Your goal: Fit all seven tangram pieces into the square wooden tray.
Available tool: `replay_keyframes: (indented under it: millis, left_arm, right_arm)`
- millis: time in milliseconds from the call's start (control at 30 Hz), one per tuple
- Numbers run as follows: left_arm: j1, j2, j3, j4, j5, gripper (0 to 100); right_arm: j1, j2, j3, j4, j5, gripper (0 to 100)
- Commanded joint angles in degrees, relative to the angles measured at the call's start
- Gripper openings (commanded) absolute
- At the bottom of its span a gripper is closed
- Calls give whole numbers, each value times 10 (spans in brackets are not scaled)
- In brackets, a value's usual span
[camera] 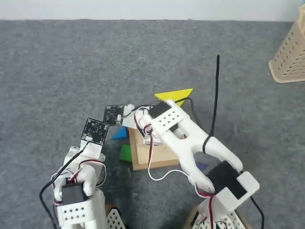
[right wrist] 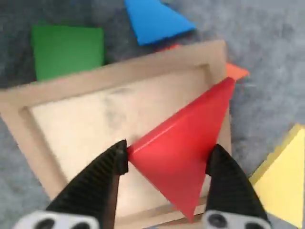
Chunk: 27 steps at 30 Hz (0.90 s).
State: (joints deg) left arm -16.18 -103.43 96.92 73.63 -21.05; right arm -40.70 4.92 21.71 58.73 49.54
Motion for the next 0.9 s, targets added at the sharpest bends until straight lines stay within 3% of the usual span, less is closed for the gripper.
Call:
replay_keyframes:
  millis: [0,200,467,667,800,867]
  left_arm:
    - [-1,-11,-4,-1,-4,13]
    - [-1,-11,-4,-1,-4,13]
    - [-1,-11,-4,-1,-4,13]
    - [-1,-11,-4,-1,-4,13]
    - [-1,-11,-4,-1,-4,13]
    - [-1,-11,-4,-1,-4,13]
  right_arm:
    - [-3,-43,-4,-4,12,241]
    - [3,-44,-4,-4,-14,283]
    - [61,-51,-25,-4,-91,112]
    - [81,-88,-62,-11,-270,2]
    - [130,-98,-62,-63,-400,5]
    - [142,-80,-61,-92,-431,6]
